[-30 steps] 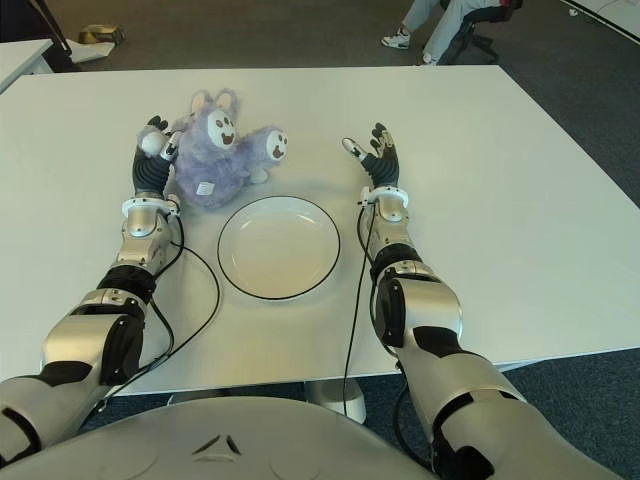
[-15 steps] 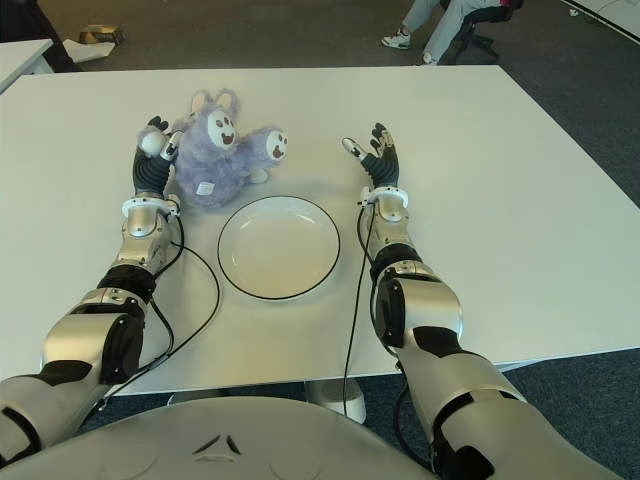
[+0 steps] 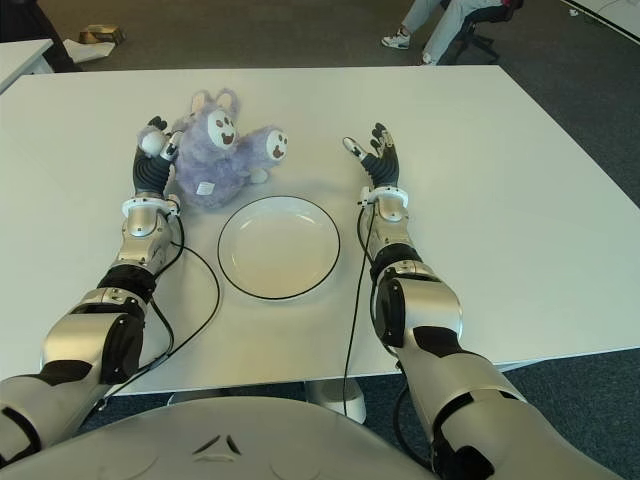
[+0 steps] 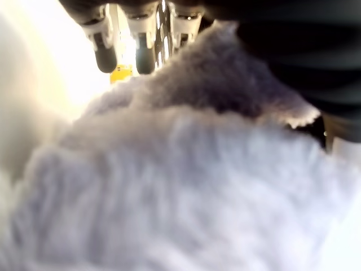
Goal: Put the doll into the plate.
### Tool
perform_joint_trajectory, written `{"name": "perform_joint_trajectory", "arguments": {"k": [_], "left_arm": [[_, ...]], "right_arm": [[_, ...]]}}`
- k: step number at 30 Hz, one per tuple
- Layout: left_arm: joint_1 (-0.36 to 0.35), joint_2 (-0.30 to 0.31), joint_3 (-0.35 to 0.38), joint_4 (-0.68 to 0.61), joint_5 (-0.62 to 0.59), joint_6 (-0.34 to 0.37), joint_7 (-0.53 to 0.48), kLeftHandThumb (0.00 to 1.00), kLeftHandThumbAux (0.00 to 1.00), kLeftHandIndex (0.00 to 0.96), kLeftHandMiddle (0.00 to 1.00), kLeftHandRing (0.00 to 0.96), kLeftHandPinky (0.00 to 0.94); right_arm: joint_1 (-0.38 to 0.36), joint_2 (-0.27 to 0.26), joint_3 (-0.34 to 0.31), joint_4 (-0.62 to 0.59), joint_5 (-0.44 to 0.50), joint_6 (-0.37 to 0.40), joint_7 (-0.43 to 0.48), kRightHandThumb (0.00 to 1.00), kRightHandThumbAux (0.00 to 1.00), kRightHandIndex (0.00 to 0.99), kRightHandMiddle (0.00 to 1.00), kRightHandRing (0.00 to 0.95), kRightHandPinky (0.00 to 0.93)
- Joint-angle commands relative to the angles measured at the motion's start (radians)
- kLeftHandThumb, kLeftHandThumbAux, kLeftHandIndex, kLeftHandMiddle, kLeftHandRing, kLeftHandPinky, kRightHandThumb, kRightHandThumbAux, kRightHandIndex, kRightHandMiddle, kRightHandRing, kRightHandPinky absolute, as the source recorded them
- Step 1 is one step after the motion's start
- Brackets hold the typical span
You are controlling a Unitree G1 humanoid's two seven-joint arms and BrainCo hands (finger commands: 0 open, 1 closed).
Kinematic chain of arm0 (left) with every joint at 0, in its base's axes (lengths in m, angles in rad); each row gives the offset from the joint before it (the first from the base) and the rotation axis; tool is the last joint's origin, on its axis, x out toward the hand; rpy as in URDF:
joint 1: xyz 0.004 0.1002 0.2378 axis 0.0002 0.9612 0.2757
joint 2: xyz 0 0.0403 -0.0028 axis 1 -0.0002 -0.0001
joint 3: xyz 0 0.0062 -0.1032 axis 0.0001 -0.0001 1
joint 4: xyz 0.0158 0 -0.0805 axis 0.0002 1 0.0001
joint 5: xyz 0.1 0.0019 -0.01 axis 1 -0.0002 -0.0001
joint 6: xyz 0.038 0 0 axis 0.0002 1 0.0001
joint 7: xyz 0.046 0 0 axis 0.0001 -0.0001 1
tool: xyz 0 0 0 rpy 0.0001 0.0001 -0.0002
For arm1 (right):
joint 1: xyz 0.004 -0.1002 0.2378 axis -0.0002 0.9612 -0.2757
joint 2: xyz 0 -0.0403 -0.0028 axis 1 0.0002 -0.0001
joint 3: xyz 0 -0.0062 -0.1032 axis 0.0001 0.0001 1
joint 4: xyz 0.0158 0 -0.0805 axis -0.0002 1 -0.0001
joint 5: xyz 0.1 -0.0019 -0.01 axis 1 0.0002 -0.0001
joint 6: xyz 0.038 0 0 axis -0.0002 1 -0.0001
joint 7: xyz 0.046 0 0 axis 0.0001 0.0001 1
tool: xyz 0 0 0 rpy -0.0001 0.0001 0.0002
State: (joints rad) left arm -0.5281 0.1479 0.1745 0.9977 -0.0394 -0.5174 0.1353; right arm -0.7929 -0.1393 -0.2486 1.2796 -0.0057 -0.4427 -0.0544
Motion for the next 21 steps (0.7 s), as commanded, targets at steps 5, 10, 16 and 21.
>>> {"name": "perform_joint_trajectory", "arguments": {"k": [5,10,16,21], "left_arm": [[0.1,-0.017,-0.011,0.073,0.018,0.001,-0.008,0.0,0.48,0.0,0.088,0.091,0.084],[0.102,-0.018,-0.013,0.074,0.019,-0.001,-0.009,0.0,0.474,0.0,0.087,0.091,0.091],[0.103,-0.018,-0.013,0.075,0.02,-0.005,-0.009,0.0,0.484,0.0,0.107,0.116,0.124],[0.105,-0.017,-0.014,0.076,0.02,-0.012,-0.013,0.0,0.489,0.0,0.117,0.124,0.114]], "right_arm": [[0.08,0.019,0.003,0.054,-0.002,0.057,0.003,0.063,0.665,0.009,0.028,0.018,0.012],[0.082,0.018,0.004,0.054,-0.003,0.055,0.003,0.06,0.667,0.008,0.026,0.017,0.016],[0.082,0.016,0.006,0.053,-0.004,0.054,0.0,0.052,0.671,0.007,0.029,0.018,0.008],[0.083,0.016,0.006,0.053,-0.003,0.054,-0.004,0.049,0.67,0.008,0.029,0.019,0.016]]}}
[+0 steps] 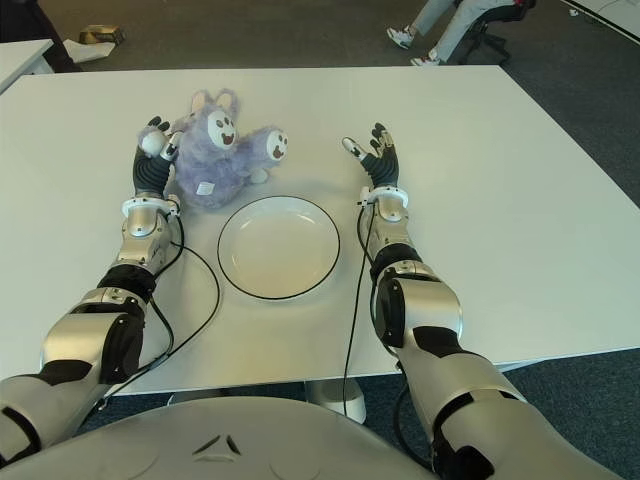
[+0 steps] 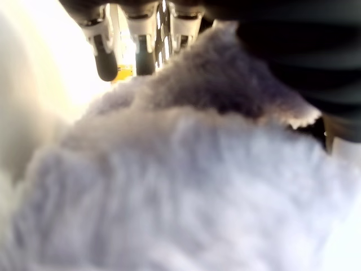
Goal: Put the doll into the plate.
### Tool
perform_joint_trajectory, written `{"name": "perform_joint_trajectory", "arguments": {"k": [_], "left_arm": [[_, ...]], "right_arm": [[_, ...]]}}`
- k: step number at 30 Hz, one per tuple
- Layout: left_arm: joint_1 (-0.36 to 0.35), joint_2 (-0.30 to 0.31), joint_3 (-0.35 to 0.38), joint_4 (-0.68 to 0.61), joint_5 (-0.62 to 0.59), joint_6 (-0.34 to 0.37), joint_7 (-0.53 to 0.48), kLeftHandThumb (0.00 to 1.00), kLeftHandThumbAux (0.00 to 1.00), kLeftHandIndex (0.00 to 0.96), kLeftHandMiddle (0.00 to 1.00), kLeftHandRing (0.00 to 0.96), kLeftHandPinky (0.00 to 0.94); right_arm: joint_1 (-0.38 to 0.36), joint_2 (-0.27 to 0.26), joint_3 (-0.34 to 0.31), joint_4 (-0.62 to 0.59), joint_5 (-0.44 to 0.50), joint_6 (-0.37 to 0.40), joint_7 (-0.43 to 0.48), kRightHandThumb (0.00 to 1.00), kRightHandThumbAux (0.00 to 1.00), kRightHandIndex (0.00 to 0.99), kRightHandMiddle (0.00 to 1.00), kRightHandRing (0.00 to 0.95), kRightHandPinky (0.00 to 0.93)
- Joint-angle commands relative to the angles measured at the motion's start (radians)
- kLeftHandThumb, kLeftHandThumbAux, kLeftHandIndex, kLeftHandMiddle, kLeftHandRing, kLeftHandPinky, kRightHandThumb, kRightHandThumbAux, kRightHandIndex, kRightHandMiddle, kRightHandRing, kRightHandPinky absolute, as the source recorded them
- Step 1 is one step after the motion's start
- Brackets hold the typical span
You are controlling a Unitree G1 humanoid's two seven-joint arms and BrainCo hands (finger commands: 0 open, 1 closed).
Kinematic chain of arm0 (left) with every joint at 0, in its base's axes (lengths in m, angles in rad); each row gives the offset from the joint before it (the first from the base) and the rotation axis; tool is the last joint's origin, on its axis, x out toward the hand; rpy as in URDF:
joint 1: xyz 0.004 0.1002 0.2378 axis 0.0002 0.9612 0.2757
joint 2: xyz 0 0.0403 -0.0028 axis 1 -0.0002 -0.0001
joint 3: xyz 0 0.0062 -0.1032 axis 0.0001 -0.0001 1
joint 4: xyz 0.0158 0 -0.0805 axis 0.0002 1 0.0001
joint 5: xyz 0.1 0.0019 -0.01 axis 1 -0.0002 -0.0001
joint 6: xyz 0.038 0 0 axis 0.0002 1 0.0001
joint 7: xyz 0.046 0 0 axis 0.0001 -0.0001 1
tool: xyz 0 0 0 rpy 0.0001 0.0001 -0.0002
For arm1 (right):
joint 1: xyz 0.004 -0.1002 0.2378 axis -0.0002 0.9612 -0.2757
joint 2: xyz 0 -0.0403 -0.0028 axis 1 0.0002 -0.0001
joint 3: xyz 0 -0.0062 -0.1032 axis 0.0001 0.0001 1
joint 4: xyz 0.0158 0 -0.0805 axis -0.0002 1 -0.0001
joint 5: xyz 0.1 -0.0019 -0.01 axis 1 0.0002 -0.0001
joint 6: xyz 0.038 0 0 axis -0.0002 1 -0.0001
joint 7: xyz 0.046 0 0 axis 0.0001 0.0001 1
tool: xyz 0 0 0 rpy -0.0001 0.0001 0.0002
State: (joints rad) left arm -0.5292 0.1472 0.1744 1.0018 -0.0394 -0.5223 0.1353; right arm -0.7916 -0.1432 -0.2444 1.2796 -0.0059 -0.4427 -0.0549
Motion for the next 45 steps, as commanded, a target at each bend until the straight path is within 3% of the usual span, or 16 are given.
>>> {"name": "perform_joint_trajectory", "arguments": {"k": [1,12,36,45], "left_arm": [[0.107,-0.017,-0.014,0.071,0.02,-0.009,-0.013,0.0,0.49,0.0,0.117,0.123,0.109],[0.113,-0.024,-0.011,0.066,0.015,-0.009,-0.011,0.0,0.49,0.0,0.122,0.13,0.135],[0.129,-0.03,-0.017,0.055,0.023,-0.025,-0.004,0.0,0.461,0.0,0.093,0.091,0.074],[0.128,-0.029,-0.017,0.056,0.023,-0.021,-0.004,0.0,0.46,0.0,0.119,0.121,0.112]], "right_arm": [[0.082,0.019,0.001,0.053,-0.002,0.053,-0.004,0.049,0.669,0.008,0.029,0.02,0.017],[0.087,0.015,0.001,0.051,-0.001,0.046,0.004,0.046,0.673,0.006,0.026,0.019,0.016],[0.089,0.015,-0.002,0.05,0.003,0.044,0.008,0.055,0.666,0.01,0.034,0.025,0.015],[0.088,0.015,0.0,0.05,0.0,0.043,0.002,0.058,0.668,0.011,0.035,0.025,0.013]]}}
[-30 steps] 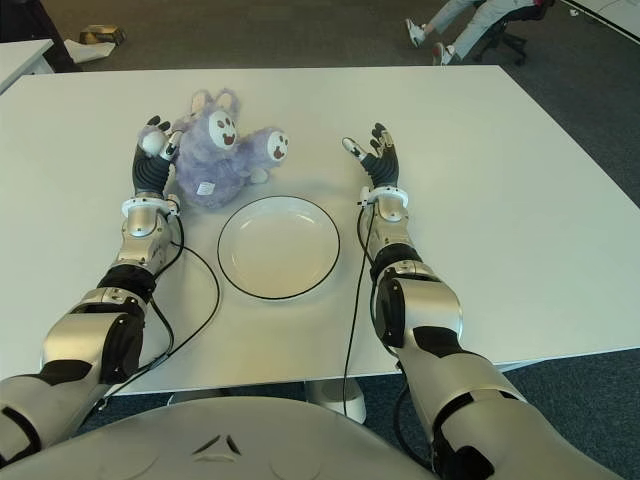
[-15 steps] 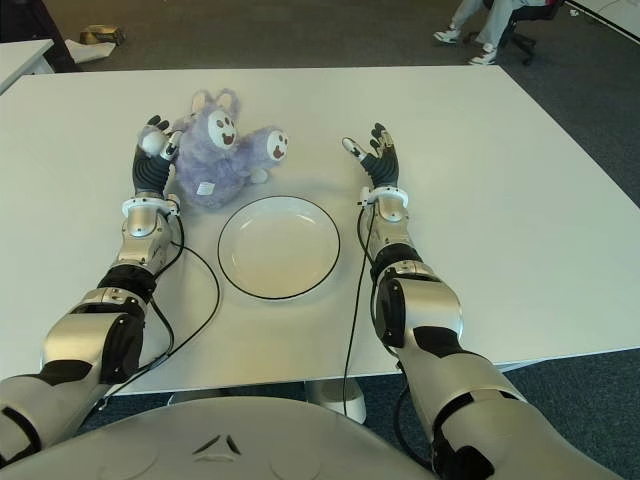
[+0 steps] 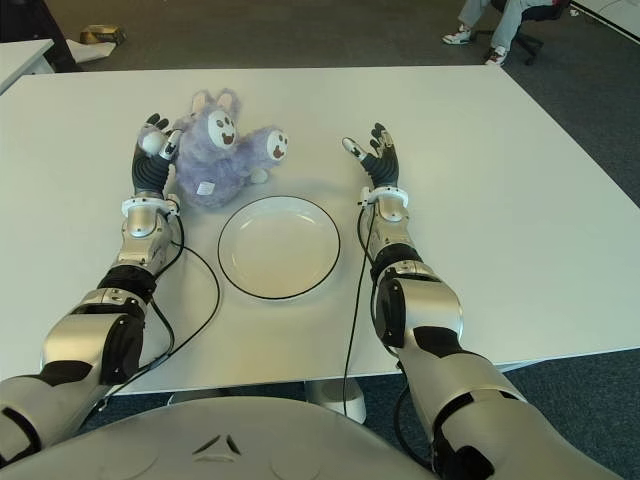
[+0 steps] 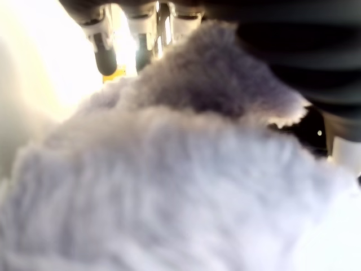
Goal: Put the doll into the plate.
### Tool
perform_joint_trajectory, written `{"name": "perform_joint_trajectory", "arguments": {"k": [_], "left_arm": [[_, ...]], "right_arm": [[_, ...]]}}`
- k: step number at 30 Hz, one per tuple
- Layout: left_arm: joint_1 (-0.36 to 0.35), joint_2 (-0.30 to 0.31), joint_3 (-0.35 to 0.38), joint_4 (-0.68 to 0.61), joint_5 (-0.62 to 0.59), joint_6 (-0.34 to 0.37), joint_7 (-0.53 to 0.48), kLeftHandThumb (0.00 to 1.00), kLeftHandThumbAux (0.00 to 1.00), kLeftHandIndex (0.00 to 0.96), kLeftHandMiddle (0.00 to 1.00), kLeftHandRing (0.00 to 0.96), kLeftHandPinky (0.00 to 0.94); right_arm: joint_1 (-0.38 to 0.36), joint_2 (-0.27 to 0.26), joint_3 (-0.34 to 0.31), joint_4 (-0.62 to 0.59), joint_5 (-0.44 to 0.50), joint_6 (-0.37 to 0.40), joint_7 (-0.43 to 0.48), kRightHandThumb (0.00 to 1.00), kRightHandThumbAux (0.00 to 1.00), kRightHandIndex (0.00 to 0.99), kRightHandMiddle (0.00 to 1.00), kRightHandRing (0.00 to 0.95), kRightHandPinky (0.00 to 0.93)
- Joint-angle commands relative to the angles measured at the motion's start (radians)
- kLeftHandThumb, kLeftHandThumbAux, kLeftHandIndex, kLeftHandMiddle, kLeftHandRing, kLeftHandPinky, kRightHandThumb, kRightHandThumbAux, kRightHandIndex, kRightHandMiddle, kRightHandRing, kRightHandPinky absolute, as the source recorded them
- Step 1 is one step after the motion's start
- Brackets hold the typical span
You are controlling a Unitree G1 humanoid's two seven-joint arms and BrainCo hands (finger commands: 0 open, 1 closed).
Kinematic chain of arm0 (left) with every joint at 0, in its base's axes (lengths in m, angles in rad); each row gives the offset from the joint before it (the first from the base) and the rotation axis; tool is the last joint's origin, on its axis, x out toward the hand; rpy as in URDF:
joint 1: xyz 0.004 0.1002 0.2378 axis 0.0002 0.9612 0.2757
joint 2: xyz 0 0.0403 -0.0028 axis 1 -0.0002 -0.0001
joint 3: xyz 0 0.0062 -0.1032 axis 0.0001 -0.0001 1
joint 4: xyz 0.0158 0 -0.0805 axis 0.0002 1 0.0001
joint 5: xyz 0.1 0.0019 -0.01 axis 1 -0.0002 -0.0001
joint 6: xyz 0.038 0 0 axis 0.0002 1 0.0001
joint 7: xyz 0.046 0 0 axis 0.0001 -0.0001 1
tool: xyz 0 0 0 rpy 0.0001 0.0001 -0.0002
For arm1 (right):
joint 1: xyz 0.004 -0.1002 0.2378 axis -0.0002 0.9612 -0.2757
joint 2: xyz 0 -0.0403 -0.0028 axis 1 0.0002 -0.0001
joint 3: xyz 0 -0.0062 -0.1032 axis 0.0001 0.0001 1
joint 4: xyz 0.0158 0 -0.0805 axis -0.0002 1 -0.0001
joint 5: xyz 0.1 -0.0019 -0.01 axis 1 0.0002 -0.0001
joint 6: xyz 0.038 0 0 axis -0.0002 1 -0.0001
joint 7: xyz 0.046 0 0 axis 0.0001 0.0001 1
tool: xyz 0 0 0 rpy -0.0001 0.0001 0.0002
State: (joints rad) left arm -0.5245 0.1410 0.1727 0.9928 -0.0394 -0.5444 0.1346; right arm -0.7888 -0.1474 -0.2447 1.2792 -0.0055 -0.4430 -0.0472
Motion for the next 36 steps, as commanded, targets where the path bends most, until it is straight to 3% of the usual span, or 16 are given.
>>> {"name": "perform_joint_trajectory", "arguments": {"k": [1,36], "left_arm": [[0.122,-0.022,-0.015,0.067,0.022,0.002,-0.003,0.0,0.46,0.0,0.12,0.122,0.112],[0.107,-0.009,-0.01,0.092,0.019,0.001,-0.009,0.0,0.47,0.0,0.093,0.089,0.071]], "right_arm": [[0.085,0.02,0.0,0.05,0.0,0.044,-0.006,0.058,0.668,0.011,0.035,0.025,0.013],[0.074,0.029,-0.002,0.052,0.002,0.049,-0.002,0.059,0.673,0.009,0.027,0.016,0.012]]}}
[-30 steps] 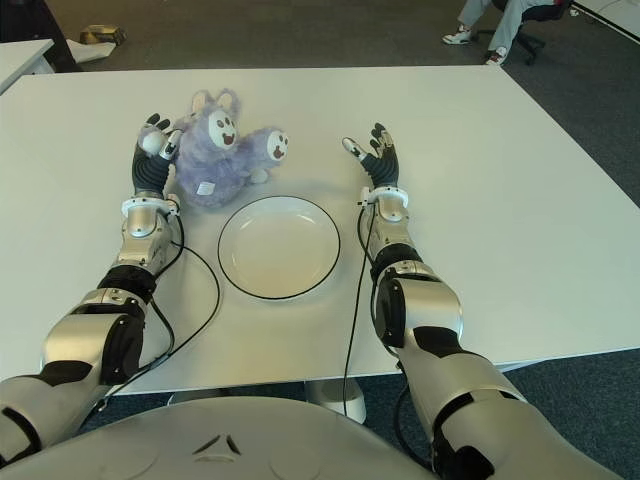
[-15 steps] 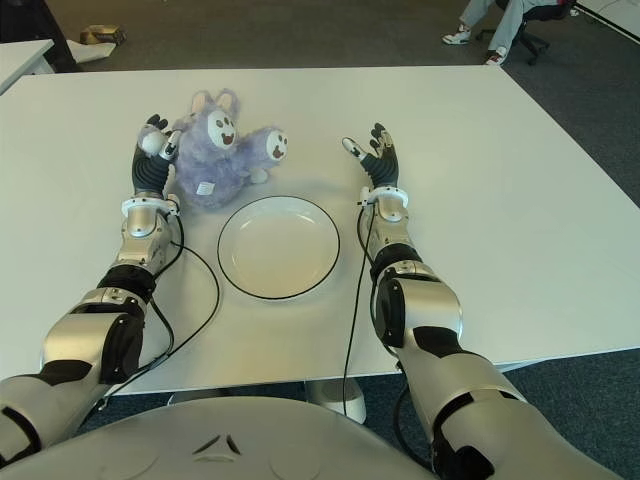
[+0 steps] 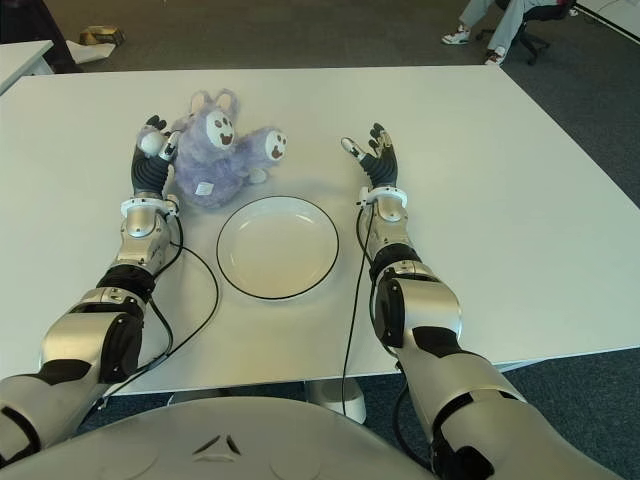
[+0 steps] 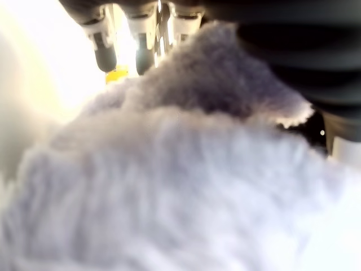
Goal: Put the doll into the plate.
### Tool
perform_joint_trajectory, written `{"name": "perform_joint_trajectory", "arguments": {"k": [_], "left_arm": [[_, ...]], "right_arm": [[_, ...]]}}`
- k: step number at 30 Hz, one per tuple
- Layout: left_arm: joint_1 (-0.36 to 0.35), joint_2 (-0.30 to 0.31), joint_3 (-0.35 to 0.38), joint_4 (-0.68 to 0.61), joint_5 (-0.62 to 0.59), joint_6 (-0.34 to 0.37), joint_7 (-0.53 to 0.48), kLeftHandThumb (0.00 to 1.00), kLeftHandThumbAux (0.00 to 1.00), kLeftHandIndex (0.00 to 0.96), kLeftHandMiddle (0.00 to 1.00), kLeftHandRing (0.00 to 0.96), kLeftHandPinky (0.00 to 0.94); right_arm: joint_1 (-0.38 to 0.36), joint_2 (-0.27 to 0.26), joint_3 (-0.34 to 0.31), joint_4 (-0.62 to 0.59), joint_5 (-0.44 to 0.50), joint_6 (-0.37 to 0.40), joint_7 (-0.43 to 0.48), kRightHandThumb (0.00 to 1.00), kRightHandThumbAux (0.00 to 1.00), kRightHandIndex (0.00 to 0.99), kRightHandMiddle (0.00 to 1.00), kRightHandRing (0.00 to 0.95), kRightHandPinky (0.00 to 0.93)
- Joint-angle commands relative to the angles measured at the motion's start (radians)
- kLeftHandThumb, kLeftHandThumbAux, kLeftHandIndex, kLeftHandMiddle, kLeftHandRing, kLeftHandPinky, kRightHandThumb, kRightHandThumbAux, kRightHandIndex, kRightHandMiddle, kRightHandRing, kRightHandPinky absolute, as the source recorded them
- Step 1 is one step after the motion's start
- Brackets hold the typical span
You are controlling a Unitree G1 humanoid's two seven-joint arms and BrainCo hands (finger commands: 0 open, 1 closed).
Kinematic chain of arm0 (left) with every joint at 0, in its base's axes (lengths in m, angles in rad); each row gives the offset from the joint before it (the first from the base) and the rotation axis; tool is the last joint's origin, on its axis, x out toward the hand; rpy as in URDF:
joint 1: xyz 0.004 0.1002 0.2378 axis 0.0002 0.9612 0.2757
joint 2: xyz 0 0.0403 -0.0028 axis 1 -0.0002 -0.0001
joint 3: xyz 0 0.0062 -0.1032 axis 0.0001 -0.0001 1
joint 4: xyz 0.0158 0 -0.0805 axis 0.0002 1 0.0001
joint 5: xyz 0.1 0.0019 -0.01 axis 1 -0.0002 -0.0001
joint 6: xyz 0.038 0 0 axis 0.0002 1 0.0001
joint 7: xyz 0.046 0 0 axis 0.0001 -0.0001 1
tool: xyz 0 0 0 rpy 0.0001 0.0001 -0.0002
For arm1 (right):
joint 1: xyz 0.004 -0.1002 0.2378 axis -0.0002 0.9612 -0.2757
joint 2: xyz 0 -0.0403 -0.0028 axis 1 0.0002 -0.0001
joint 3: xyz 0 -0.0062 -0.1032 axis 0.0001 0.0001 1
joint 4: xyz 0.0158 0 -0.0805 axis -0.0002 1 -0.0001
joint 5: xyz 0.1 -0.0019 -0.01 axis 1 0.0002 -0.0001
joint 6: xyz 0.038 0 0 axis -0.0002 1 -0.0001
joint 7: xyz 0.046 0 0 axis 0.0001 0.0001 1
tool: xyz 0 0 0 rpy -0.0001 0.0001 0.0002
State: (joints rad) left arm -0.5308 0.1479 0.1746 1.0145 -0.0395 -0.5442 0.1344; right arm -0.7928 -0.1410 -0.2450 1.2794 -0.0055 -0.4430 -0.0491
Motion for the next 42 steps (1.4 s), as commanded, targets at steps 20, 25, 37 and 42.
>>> {"name": "perform_joint_trajectory", "arguments": {"k": [20,25,37,42], "left_arm": [[0.119,-0.023,-0.014,0.042,0.019,0.0,-0.007,0.0,0.467,0.0,0.104,0.101,0.084],[0.121,-0.026,-0.015,0.036,0.02,0.005,-0.005,0.0,0.473,0.0,0.103,0.1,0.087],[0.123,-0.034,-0.014,0.028,0.02,0.016,0.002,0.0,0.479,0.0,0.096,0.093,0.078],[0.123,-0.037,-0.014,0.025,0.02,0.019,0.007,0.0,0.488,0.0,0.1,0.1,0.082]], "right_arm": [[0.075,0.015,-0.002,0.049,0.002,0.052,0.0,0.056,0.673,0.008,0.03,0.021,0.018],[0.075,0.012,-0.001,0.049,0.001,0.052,0.0,0.057,0.683,0.009,0.034,0.025,0.019],[0.077,0.013,-0.005,0.049,0.006,0.052,0.001,0.058,0.699,0.011,0.04,0.034,0.037],[0.078,0.013,-0.004,0.048,0.004,0.05,0.002,0.056,0.698,0.01,0.036,0.032,0.031]]}}
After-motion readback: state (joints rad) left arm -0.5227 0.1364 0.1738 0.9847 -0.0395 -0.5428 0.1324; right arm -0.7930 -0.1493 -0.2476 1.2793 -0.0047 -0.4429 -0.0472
